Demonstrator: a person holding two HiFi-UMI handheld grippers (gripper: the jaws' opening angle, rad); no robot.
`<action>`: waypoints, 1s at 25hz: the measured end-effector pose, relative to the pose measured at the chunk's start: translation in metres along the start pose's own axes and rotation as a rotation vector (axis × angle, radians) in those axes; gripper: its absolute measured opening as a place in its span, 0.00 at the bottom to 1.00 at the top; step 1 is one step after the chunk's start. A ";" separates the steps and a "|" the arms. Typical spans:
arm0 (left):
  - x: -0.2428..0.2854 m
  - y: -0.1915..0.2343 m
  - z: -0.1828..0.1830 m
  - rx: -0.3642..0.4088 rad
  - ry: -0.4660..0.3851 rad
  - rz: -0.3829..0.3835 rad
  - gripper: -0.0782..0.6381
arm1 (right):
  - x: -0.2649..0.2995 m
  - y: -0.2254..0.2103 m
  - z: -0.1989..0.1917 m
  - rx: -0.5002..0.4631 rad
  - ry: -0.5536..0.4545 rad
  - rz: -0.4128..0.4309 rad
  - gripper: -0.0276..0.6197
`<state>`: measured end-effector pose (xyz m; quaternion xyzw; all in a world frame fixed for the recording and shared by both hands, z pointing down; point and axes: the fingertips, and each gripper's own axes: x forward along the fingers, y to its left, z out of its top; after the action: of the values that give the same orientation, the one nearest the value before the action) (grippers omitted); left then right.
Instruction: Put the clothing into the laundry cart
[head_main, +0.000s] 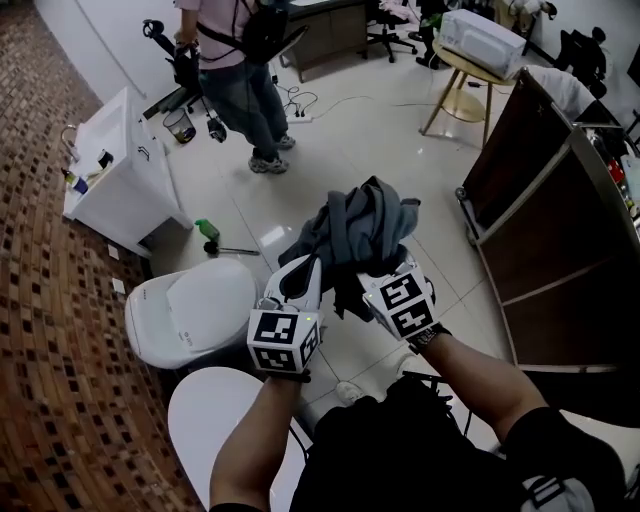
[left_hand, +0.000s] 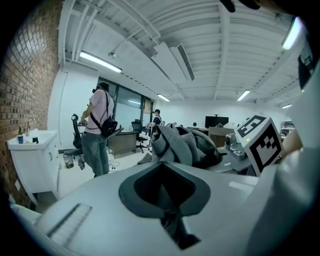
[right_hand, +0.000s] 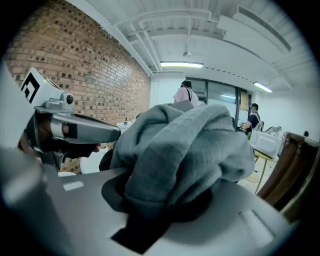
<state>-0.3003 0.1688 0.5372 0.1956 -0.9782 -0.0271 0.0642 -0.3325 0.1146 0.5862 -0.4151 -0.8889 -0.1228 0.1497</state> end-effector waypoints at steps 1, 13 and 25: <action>0.012 -0.014 0.001 0.002 0.005 -0.010 0.11 | -0.010 -0.015 -0.004 0.008 0.000 -0.008 0.25; 0.083 -0.150 0.005 0.034 0.061 -0.176 0.11 | -0.121 -0.110 -0.041 0.100 -0.014 -0.146 0.25; 0.114 -0.229 0.037 0.060 0.075 -0.405 0.11 | -0.198 -0.158 -0.042 0.174 0.002 -0.356 0.25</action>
<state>-0.3229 -0.0852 0.4961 0.3911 -0.9161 -0.0031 0.0881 -0.3278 -0.1373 0.5371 -0.2368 -0.9553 -0.0707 0.1620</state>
